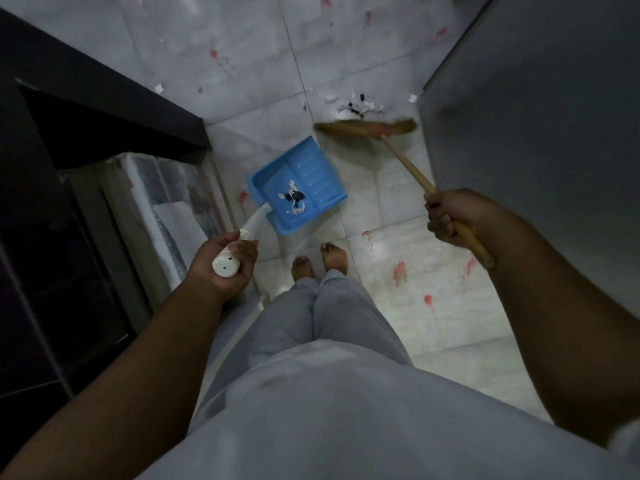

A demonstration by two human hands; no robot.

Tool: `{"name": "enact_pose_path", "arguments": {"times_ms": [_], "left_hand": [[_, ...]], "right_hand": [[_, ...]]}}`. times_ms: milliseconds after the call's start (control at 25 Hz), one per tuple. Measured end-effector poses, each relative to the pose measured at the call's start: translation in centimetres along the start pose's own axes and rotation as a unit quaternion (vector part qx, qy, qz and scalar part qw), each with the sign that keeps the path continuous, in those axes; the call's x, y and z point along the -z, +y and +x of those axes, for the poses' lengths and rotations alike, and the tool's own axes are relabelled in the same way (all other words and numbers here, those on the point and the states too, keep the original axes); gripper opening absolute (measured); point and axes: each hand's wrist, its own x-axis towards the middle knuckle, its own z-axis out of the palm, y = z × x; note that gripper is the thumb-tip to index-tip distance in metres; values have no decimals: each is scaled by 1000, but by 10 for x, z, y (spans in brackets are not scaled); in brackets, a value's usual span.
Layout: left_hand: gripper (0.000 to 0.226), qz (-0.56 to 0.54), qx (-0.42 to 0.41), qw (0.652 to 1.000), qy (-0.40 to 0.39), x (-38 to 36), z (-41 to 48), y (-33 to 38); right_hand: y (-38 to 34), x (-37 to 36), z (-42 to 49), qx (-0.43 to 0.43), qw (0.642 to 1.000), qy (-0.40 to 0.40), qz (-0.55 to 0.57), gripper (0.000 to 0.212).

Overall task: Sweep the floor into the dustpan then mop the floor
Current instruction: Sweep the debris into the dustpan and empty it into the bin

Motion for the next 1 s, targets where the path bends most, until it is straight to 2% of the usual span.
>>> {"name": "enact_pose_path", "arguments": {"times_ms": [160,360,480,640,760,840,920,1000], "left_hand": [[29,8,6,1000,-22,-19,-5,15],[32,31,6,999,-29,-51,-5,36],[40,50,23,998,-26,-72,4,55],[54,84,65,994,-30,-102,13,88],[54,87,76,993,-29,-119,18,111],[64,91,68,993,-31,-129,21,124],[69,102,60,993,-24,-138,24,138],[58,112,61,992,-8,-143,25,149]], "right_hand": [[42,31,-43,-15,995,-36,97,29],[64,18,-68,8,972,-37,233,30],[47,-3,-63,30,949,-52,310,32],[15,-47,-43,62,897,-58,434,34],[-19,-81,-13,53,856,-45,513,35],[-42,-99,10,45,831,-43,553,38],[-65,-115,29,28,819,-37,572,39],[-75,-127,36,19,831,-37,555,40]]}}
